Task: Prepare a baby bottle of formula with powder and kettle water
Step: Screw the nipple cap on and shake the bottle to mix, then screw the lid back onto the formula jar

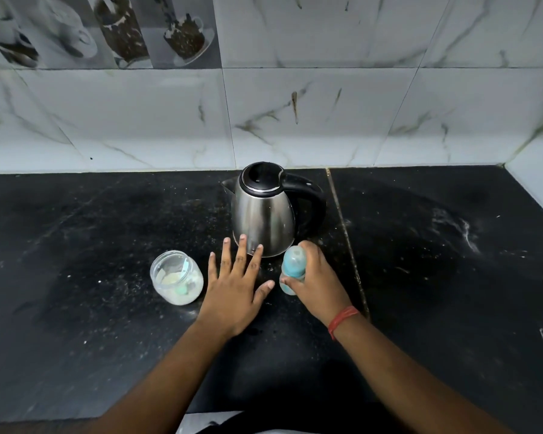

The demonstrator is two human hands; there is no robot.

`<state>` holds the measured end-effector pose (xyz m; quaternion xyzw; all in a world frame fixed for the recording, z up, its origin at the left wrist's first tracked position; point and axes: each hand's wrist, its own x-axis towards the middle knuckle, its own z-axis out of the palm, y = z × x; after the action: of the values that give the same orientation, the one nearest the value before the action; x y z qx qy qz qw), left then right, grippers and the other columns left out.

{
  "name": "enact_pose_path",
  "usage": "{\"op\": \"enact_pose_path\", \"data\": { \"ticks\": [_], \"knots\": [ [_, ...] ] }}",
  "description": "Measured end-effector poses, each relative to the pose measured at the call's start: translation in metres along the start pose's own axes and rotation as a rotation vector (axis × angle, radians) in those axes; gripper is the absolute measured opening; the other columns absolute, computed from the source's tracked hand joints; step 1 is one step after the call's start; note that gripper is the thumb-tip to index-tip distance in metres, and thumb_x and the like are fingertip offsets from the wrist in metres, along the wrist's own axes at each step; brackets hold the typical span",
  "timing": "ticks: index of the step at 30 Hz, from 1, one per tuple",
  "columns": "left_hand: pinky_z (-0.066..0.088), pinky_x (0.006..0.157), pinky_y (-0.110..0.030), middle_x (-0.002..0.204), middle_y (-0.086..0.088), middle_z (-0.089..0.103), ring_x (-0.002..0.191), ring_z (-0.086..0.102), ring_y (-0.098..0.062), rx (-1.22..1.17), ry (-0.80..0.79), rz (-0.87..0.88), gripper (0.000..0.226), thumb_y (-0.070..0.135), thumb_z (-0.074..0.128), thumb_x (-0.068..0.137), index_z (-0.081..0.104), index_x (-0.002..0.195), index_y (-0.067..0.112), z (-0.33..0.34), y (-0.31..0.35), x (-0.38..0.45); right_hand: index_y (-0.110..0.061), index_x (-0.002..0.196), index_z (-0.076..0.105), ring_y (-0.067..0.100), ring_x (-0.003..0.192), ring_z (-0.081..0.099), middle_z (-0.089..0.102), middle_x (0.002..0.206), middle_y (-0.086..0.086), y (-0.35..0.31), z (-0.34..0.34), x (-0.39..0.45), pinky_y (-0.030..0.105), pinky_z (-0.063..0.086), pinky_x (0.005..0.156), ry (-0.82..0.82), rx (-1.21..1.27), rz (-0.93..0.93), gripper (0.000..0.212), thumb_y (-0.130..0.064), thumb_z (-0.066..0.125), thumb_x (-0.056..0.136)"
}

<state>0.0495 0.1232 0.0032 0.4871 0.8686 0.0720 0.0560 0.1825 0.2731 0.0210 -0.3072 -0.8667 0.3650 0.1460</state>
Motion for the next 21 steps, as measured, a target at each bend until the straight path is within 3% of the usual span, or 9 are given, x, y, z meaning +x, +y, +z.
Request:
{"op": "enact_pose_path", "data": {
  "ticks": [4, 9, 15, 21],
  "knots": [
    [-0.004, 0.126, -0.059, 0.171, -0.004, -0.018, 0.156, -0.024, -0.033, 0.008, -0.004, 0.005, 0.078, 0.074, -0.002, 0.096, -0.007, 0.161, 0.031, 0.001, -0.002, 0.001, -0.012, 0.136, 0.043, 0.022, 0.115, 0.057, 0.049, 0.132, 0.003, 0.006, 0.006, -0.002, 0.028, 0.049, 0.089, 0.01, -0.013, -0.013, 0.073, -0.027, 0.086, 0.078],
    [-0.005, 0.126, -0.058, 0.171, -0.004, -0.019, 0.156, -0.025, -0.032, 0.001, 0.03, 0.013, 0.077, 0.07, 0.01, 0.098, -0.003, 0.163, 0.03, -0.011, -0.009, 0.003, -0.016, 0.143, 0.037, 0.017, 0.127, 0.049, 0.044, 0.14, 0.002, -0.004, -0.001, 0.001, 0.026, 0.045, 0.1, 0.049, -0.014, -0.052, 0.093, -0.045, 0.087, 0.071],
    [-0.008, 0.125, -0.055, 0.172, -0.006, -0.011, 0.157, -0.021, -0.031, -0.054, 0.161, -0.006, 0.078, 0.069, 0.015, 0.099, 0.004, 0.164, 0.026, -0.044, -0.03, 0.01, -0.004, 0.137, 0.05, 0.02, 0.131, 0.048, 0.052, 0.138, 0.012, -0.058, -0.011, 0.009, 0.025, 0.039, 0.111, 0.294, -0.02, -0.333, 0.063, -0.039, 0.07, 0.09],
    [-0.007, 0.126, -0.057, 0.173, -0.004, -0.009, 0.158, -0.02, -0.027, -0.084, 0.233, -0.084, 0.084, 0.071, 0.019, 0.097, 0.007, 0.165, 0.024, -0.074, -0.08, 0.001, -0.007, 0.126, 0.058, 0.019, 0.117, 0.056, 0.06, 0.125, 0.008, -0.094, 0.024, 0.02, 0.029, 0.047, 0.102, 0.225, -0.073, -0.494, 0.04, -0.022, 0.07, 0.091]
  ]
}}
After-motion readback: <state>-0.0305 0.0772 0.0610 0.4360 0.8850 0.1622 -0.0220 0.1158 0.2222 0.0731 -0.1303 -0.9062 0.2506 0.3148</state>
